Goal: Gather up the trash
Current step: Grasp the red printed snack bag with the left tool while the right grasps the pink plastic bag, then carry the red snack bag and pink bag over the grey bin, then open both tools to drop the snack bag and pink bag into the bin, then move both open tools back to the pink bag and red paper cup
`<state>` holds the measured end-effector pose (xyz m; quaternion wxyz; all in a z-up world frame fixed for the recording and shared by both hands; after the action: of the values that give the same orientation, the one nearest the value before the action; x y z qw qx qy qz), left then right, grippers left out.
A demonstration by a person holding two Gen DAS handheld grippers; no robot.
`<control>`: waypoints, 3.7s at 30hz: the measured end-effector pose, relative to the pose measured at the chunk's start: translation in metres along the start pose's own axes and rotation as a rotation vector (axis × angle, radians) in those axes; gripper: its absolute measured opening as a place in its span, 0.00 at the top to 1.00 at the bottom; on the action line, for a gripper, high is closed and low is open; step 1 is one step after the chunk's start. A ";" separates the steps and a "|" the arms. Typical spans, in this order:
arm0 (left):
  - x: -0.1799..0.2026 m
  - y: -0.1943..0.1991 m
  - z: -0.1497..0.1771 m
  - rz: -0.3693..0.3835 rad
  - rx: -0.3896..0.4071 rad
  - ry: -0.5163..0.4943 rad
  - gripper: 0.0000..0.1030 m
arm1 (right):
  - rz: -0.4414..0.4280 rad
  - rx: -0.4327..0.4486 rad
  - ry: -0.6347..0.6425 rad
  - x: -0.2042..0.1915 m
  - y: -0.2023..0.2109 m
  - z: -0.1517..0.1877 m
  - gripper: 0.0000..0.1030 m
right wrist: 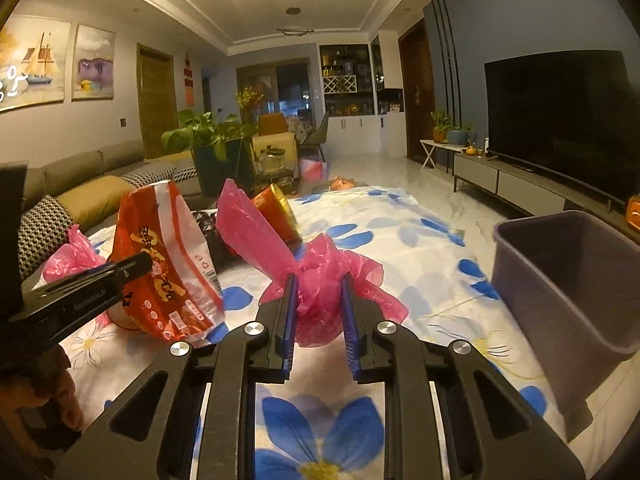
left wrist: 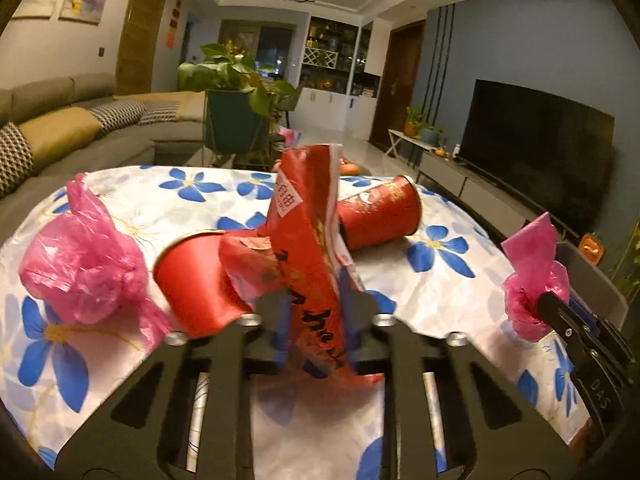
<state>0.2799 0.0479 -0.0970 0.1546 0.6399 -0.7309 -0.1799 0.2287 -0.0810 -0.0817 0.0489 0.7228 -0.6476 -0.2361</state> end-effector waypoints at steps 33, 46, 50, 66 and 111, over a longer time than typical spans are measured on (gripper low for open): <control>0.178 0.071 -0.067 0.326 0.221 -0.155 1.00 | 0.202 0.305 -0.072 0.118 0.109 -0.081 0.79; 0.290 0.043 -0.083 0.506 0.263 -0.235 1.00 | 0.299 0.379 -0.129 0.194 0.119 -0.098 0.79; 0.307 0.030 -0.082 0.526 0.253 -0.246 1.00 | 0.307 0.382 -0.135 0.203 0.119 -0.096 0.79; 0.342 -0.004 -0.073 0.550 0.199 -0.271 1.00 | 0.317 0.349 -0.168 0.213 0.103 -0.096 0.79; 0.220 0.020 -0.045 0.203 0.168 -0.143 0.11 | 0.376 0.339 -0.179 0.201 0.123 -0.073 0.16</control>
<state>0.2535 -0.1708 -0.0483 0.0655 0.5590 -0.8135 -0.1466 0.1562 -0.3098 -0.0266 -0.0872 0.5641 -0.8024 -0.1741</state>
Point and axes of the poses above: each gripper's, at about its wrist camera, not at the fingertips, and y roughly against the way its jaws point, x to its right, z to its underside, the point moved 8 cm from there along -y, roughly the way its jaws point, and after that the axes turned 11 degrees about -y, right-handed, at the moved point
